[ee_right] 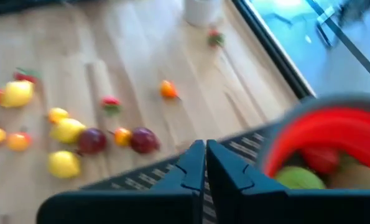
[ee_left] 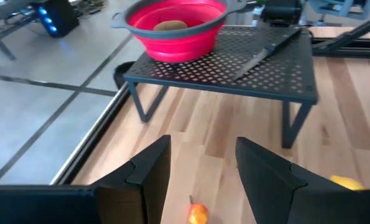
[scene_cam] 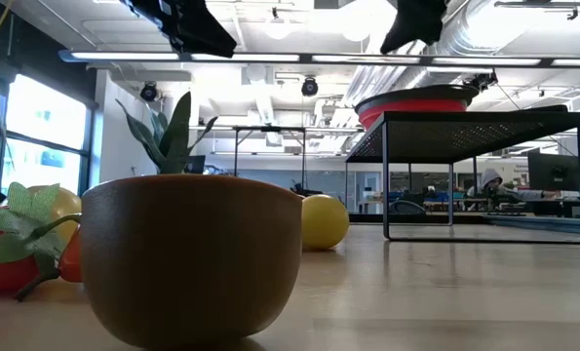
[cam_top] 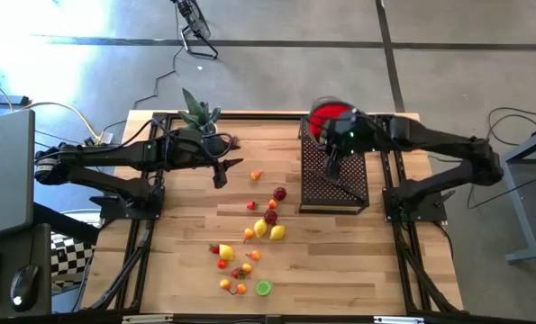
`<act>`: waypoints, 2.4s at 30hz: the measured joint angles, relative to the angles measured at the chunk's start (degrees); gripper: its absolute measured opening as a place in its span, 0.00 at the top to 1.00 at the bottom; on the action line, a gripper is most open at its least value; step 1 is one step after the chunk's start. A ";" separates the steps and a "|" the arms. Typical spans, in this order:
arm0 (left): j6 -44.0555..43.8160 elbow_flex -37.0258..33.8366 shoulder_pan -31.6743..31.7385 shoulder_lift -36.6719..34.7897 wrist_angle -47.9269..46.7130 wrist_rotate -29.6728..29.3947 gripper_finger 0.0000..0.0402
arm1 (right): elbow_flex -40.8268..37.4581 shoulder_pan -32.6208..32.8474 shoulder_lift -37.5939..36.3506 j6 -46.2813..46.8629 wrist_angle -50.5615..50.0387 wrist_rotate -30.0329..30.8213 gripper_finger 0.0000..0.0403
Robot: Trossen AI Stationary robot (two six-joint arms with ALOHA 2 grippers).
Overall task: Pick & Place Fruit
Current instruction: Put the strawberry into the strainer bowl on the shelf
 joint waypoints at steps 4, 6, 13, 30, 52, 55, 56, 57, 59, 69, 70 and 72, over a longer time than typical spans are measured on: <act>-0.33 0.00 -0.02 0.00 -0.07 2.36 0.56 | -3.91 4.82 -1.34 1.01 8.29 0.04 0.98; -1.21 0.00 -0.02 -0.01 -0.24 3.27 0.56 | -5.26 6.94 -1.53 0.92 11.39 0.06 0.99; -2.75 0.00 -0.04 -0.02 -4.98 4.16 0.56 | -9.16 13.65 -1.62 0.70 20.87 3.10 0.99; -15.71 0.00 -17.45 -0.02 -15.36 -0.99 0.56 | -24.32 25.07 -1.57 2.65 50.76 9.15 0.99; -26.72 0.00 -31.56 -0.02 -33.67 2.22 0.56 | -25.73 27.61 -1.31 2.68 52.68 8.67 0.99; -25.82 0.00 -31.54 -0.02 -33.61 4.54 0.56 | -25.73 27.61 -1.31 2.65 52.66 8.65 0.99; -24.32 0.00 -31.55 0.20 -33.52 5.00 0.56 | -25.73 27.61 -1.31 2.65 52.68 8.65 0.99; -22.79 0.00 -31.56 0.80 -33.27 5.41 0.56 | -25.73 27.61 -1.31 2.65 52.67 8.67 0.99; -20.76 0.02 -31.60 2.38 -32.79 6.82 0.56 | -25.73 27.61 -1.31 2.65 52.68 8.66 0.99; -17.95 0.04 -33.88 13.08 -31.29 9.36 0.56 | -25.71 27.61 -1.31 2.65 52.77 8.66 0.99; -17.60 0.04 -33.86 14.11 -31.50 9.70 0.56 | -25.71 27.61 -1.31 2.65 52.78 8.65 0.99; -17.46 0.04 -33.81 16.04 -31.74 10.08 0.56 | -25.69 27.61 -1.31 2.65 52.77 8.65 0.99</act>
